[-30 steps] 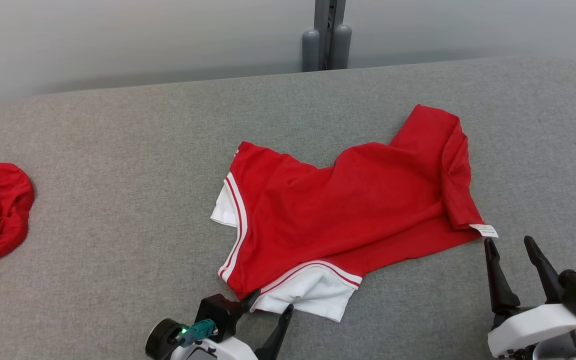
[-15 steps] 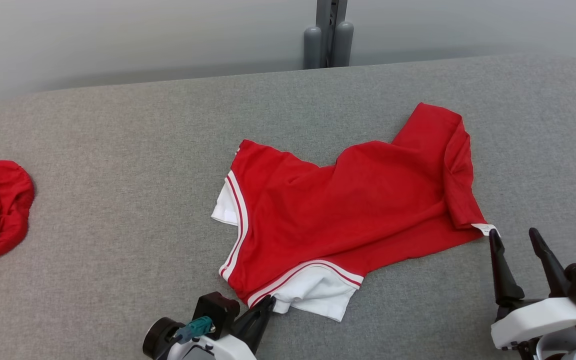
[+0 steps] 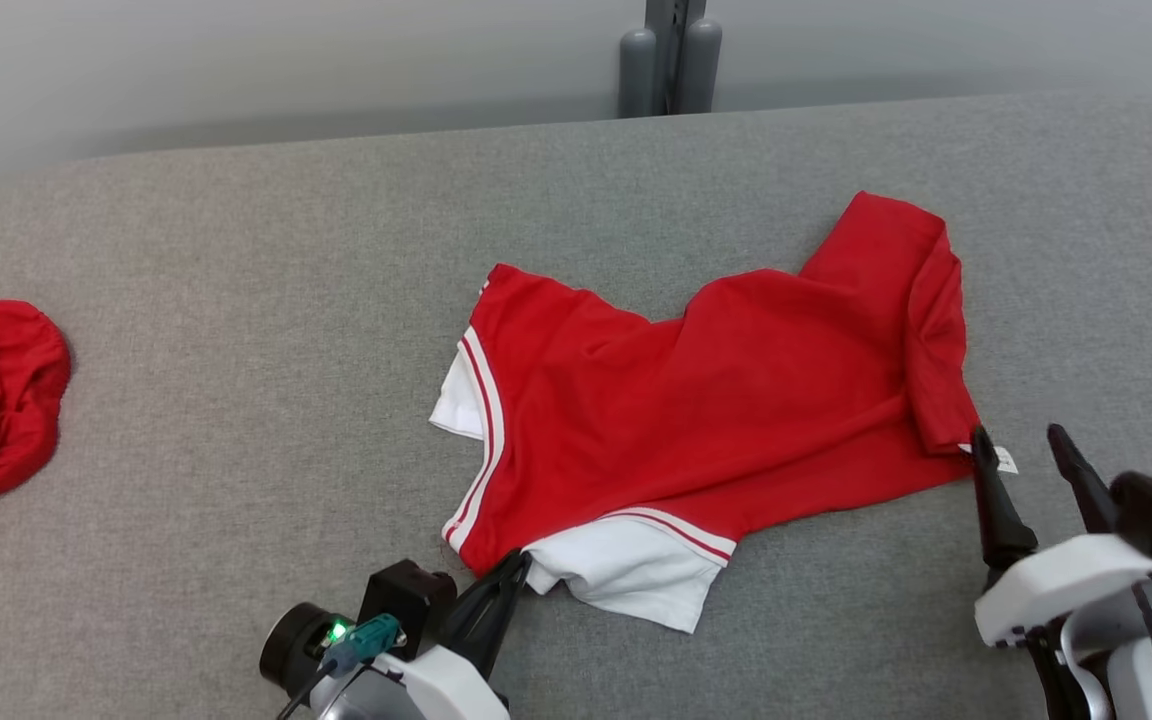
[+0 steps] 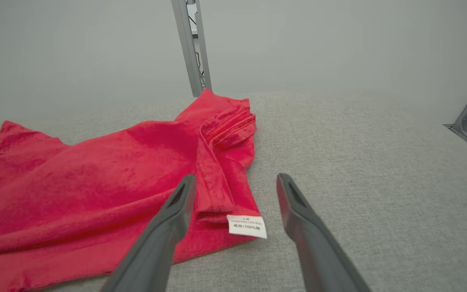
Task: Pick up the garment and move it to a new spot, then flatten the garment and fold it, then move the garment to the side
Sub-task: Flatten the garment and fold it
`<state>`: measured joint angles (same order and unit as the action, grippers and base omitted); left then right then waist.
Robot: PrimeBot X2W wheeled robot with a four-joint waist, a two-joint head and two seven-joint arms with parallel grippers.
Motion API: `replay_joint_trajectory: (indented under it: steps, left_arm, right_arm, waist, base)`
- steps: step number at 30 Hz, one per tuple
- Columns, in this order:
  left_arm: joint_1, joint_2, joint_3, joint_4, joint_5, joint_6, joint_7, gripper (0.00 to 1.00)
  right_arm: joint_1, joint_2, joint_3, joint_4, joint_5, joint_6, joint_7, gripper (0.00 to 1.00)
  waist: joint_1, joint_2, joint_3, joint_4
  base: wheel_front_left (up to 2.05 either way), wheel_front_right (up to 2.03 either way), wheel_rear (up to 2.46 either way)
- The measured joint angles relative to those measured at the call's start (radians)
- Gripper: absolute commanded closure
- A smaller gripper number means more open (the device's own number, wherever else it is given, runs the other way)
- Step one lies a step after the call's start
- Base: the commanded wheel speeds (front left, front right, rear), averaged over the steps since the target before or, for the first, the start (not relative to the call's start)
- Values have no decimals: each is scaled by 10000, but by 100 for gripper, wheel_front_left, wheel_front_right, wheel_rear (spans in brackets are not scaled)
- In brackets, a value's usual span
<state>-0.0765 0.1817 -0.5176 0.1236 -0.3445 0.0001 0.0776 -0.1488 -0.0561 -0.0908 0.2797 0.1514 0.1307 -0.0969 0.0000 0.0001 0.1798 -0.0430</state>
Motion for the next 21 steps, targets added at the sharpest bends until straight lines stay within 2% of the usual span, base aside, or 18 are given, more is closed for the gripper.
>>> replay_joint_trajectory:
  steps: [10, 11, 12, 13, 14, 15, 21]
  left_arm:
    - [-316, -8, -128, -81, 84, 8, -171, 100]
    - [-317, -8, -128, -71, 84, 12, -203, 100]
    - [-317, -8, -127, -61, 84, 12, -249, 100]
    - [-317, -8, -127, -56, 84, 13, -263, 100]
    - [-317, -6, -123, -48, 84, 21, -276, 100]
    - [-320, -6, -123, -38, 84, 29, -309, 100]
    - [-398, 19, -92, -21, 90, 102, -531, 100]
  right_arm:
    - [-1438, -631, 802, 2224, 732, 0, 769, 0]
    - [-1502, -660, 851, 2311, 817, 0, 771, 13]
    - [-1562, -688, 901, 2414, 918, 0, 777, 58]
    - [-1606, -709, 959, 2499, 1012, 0, 779, 78]
    - [-1640, -721, 1028, 2568, 1103, 0, 792, 78]
    - [-1674, -736, 1078, 2621, 1243, 0, 794, 100]
    - [-1784, -938, 1406, 2782, 1858, 0, 713, 100]
  waist:
    - [0, 0, 337, 365]
    - [0, 0, 356, 387]
    - [0, 0, 372, 403]
    - [0, 0, 385, 414]
    - [0, 0, 399, 417]
    - [1, 0, 414, 416]
    - [0, 0, 503, 379]
  base:
    - [0, 0, 0]
    - [0, 0, 0]
    - [0, 0, 0]
    - [0, 0, 0]
    - [0, 0, 0]
    - [0, 0, 0]
    - [0, 0, 0]
